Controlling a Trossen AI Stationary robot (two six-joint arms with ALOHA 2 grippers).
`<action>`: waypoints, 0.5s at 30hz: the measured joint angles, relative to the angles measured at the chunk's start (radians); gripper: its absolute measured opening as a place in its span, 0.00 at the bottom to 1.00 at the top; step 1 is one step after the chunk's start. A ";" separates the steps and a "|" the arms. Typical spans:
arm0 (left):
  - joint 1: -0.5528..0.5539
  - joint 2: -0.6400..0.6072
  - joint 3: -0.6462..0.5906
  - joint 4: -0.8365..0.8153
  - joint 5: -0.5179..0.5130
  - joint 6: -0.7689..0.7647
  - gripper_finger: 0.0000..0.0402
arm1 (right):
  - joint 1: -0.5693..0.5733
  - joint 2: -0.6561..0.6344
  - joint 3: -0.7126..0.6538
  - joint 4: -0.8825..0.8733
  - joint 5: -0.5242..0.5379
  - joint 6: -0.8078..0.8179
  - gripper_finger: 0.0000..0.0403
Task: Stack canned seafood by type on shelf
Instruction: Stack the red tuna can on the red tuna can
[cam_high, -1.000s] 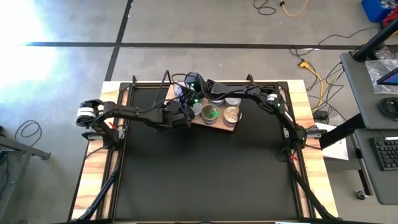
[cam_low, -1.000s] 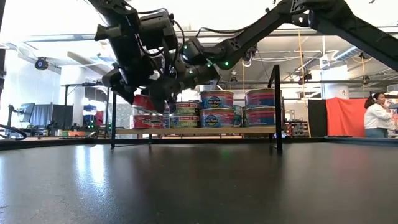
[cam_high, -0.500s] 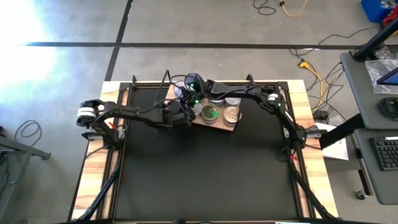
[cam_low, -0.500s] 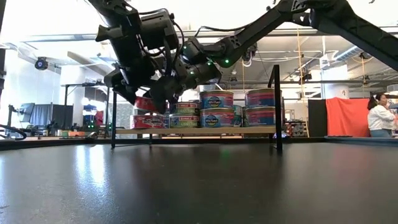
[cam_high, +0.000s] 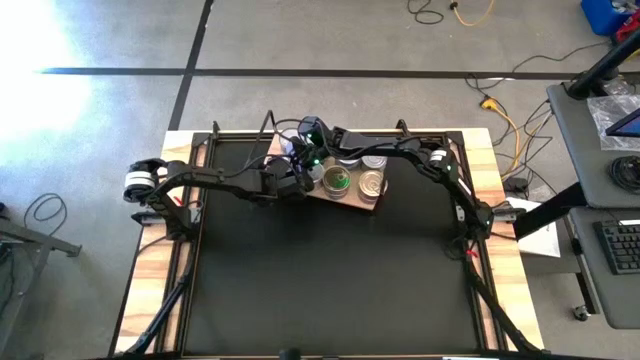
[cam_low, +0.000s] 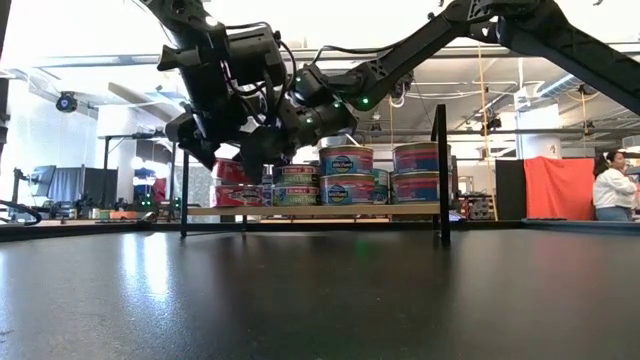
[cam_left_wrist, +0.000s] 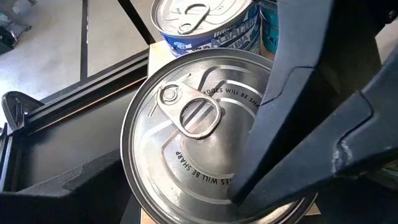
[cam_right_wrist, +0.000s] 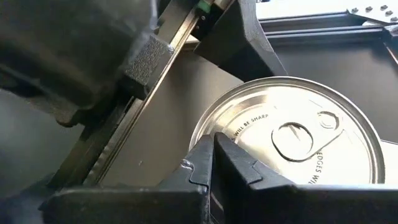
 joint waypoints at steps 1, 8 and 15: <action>0.000 0.000 -0.001 0.000 0.001 0.000 1.00 | 0.000 0.000 0.000 -0.001 0.000 -0.002 0.03; 0.000 0.000 -0.002 -0.004 0.006 0.006 1.00 | 0.000 0.003 0.000 -0.025 0.025 -0.030 0.03; 0.000 0.000 0.005 -0.007 0.021 0.032 1.00 | 0.000 0.006 0.001 -0.066 0.039 -0.075 0.03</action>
